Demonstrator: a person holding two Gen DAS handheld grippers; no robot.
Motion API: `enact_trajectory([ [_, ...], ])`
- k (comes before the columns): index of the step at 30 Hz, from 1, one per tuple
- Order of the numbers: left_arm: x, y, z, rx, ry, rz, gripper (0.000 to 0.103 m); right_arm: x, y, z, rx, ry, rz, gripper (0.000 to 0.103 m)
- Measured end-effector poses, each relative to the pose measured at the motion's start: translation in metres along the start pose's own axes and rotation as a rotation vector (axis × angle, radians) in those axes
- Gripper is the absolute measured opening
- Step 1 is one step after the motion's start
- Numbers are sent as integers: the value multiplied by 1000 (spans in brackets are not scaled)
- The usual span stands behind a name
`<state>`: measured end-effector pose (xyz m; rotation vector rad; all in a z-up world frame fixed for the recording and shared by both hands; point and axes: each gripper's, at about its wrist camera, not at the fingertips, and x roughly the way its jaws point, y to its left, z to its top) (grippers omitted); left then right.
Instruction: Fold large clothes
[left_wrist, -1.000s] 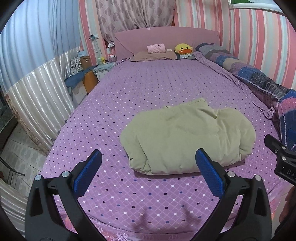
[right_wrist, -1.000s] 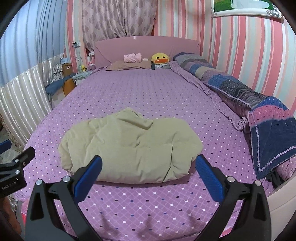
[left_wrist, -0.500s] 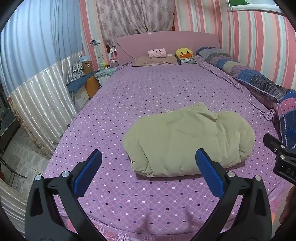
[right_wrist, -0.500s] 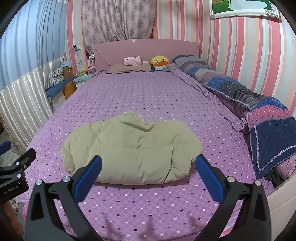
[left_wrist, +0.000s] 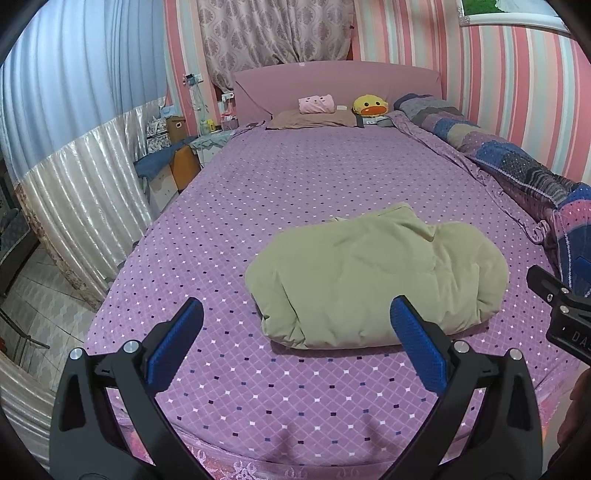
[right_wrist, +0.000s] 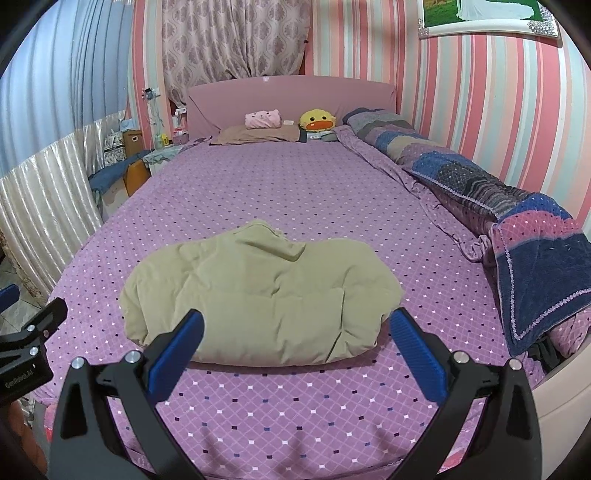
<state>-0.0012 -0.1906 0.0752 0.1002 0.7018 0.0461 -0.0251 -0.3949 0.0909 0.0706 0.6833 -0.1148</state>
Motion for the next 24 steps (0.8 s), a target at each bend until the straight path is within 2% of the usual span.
enact_trajectory([
  [24,1,-1,-4,4,-8,14,100,4,-3,-4,2,13,-10,101],
])
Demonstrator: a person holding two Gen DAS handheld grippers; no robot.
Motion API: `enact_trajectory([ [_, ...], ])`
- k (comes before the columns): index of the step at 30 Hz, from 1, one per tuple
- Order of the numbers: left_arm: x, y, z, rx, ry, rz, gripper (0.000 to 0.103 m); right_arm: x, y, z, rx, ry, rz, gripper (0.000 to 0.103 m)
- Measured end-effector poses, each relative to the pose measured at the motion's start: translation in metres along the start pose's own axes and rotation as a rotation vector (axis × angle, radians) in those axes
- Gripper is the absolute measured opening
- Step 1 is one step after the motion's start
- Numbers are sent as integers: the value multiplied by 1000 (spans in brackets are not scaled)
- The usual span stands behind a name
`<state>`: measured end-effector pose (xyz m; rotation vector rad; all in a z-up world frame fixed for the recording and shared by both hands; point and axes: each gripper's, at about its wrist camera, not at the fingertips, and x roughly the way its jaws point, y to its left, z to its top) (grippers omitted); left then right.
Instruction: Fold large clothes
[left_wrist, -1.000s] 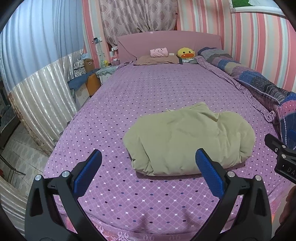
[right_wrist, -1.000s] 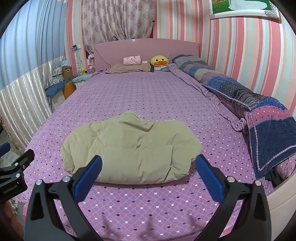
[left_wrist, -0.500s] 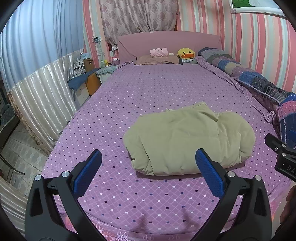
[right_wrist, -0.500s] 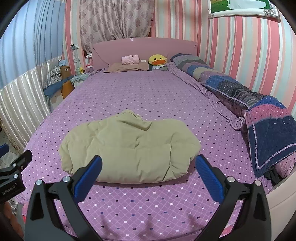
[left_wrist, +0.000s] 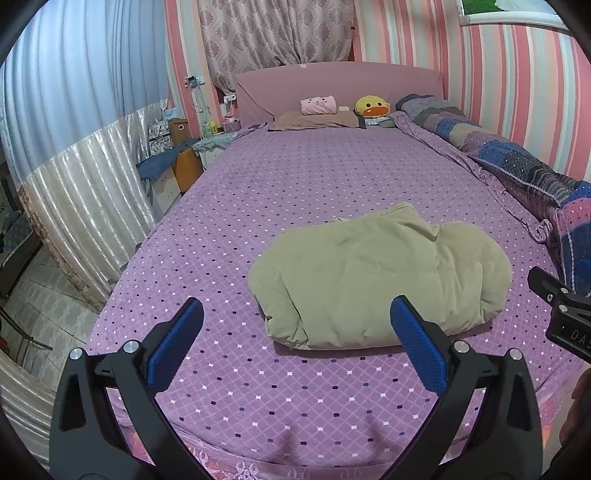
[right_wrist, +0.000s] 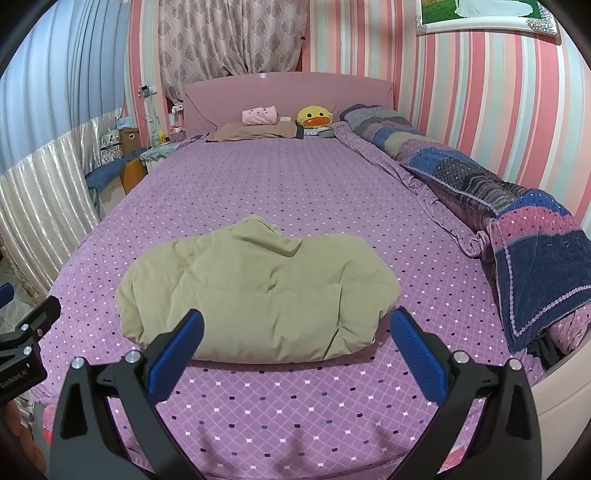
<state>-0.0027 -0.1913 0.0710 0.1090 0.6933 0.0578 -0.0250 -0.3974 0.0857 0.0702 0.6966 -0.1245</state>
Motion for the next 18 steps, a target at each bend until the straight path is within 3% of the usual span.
enact_trajectory([
  [18,0,3,0,-2,0,-10,100,2,3,0,-1,8,-8,101],
])
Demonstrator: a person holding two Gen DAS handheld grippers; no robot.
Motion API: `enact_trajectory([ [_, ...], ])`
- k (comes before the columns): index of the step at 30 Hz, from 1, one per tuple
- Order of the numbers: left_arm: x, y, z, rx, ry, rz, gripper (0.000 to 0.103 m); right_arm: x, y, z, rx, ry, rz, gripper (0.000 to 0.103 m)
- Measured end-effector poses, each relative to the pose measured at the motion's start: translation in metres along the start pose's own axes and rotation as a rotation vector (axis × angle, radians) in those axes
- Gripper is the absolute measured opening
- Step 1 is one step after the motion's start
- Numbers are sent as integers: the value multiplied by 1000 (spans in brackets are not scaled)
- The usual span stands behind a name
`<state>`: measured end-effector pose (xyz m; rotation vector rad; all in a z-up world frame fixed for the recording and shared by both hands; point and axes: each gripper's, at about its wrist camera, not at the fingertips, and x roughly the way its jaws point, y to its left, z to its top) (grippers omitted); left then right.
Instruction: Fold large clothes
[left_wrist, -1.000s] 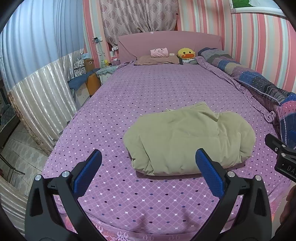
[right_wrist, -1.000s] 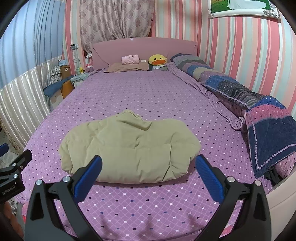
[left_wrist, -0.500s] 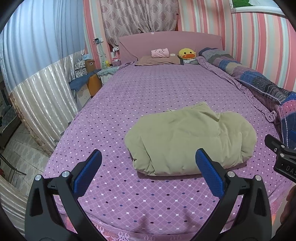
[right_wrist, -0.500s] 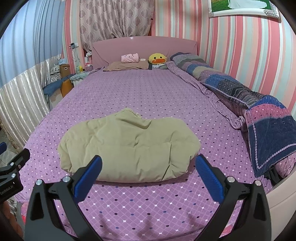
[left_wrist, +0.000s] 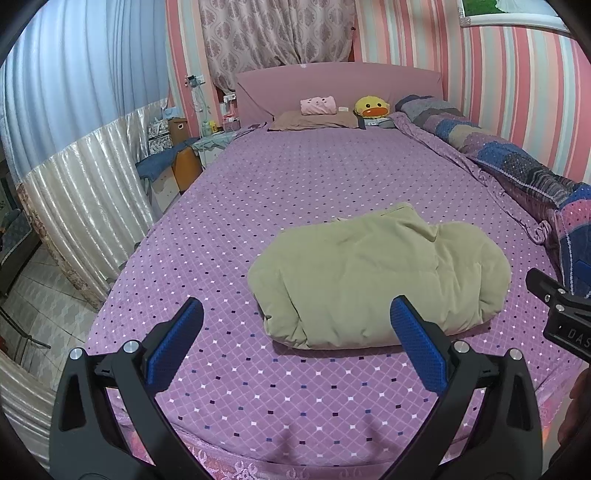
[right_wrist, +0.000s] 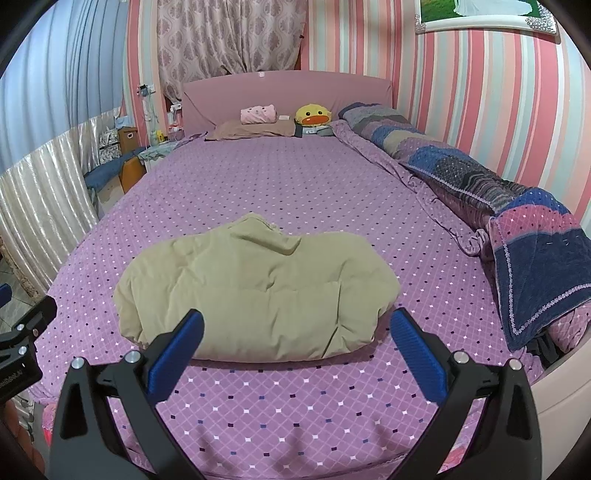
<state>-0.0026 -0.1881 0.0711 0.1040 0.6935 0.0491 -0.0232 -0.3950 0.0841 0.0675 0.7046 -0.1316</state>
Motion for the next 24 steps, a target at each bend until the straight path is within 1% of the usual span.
enact_trajectory([
  [24,1,-5,0,22,2,-10,100,2,1,2,-4,11,-5,101],
])
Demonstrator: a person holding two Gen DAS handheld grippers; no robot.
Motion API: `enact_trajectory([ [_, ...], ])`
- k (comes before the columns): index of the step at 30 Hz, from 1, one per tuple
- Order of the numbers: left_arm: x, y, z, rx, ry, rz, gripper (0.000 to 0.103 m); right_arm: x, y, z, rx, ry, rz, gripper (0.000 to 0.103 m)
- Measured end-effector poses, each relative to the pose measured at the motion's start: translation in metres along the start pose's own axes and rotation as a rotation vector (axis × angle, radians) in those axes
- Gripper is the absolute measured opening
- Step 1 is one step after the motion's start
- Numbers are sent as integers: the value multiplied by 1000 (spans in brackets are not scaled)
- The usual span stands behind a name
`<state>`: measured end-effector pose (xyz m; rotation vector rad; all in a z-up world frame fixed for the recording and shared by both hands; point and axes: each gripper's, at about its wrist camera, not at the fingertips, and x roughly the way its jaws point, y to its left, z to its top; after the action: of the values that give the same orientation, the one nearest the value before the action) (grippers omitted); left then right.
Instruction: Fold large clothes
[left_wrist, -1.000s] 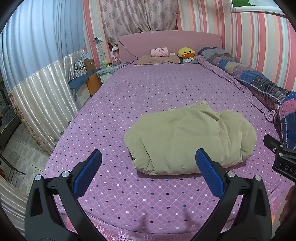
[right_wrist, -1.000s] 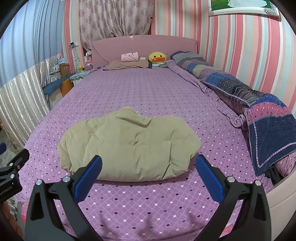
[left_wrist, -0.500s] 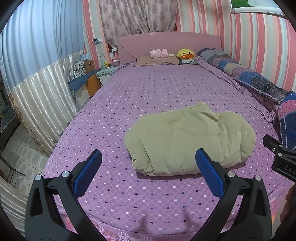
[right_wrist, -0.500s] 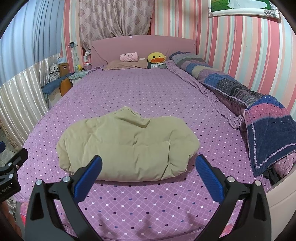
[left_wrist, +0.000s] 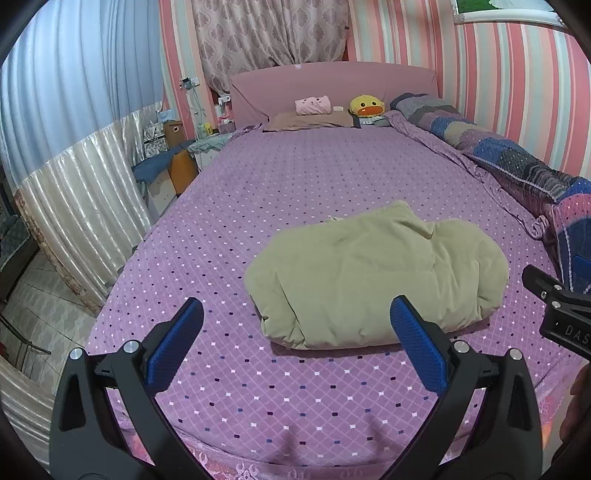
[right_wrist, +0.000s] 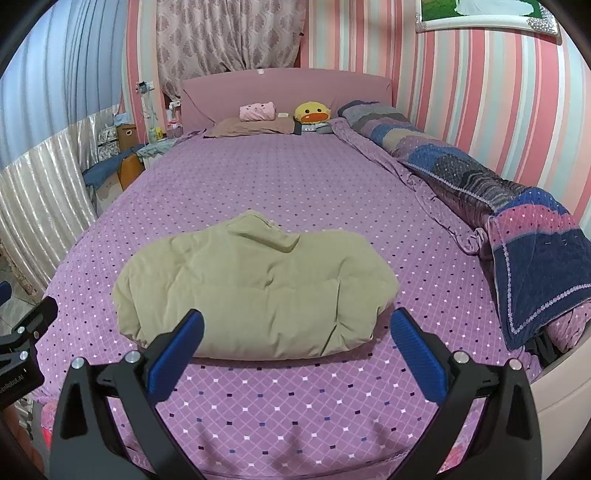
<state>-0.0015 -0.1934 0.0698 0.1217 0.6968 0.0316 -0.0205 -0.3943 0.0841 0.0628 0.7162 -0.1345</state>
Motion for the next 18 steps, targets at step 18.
enact_trajectory([
  [18,6,2,-2,1,14,1,100,2,0,-2,6,7,0,101],
])
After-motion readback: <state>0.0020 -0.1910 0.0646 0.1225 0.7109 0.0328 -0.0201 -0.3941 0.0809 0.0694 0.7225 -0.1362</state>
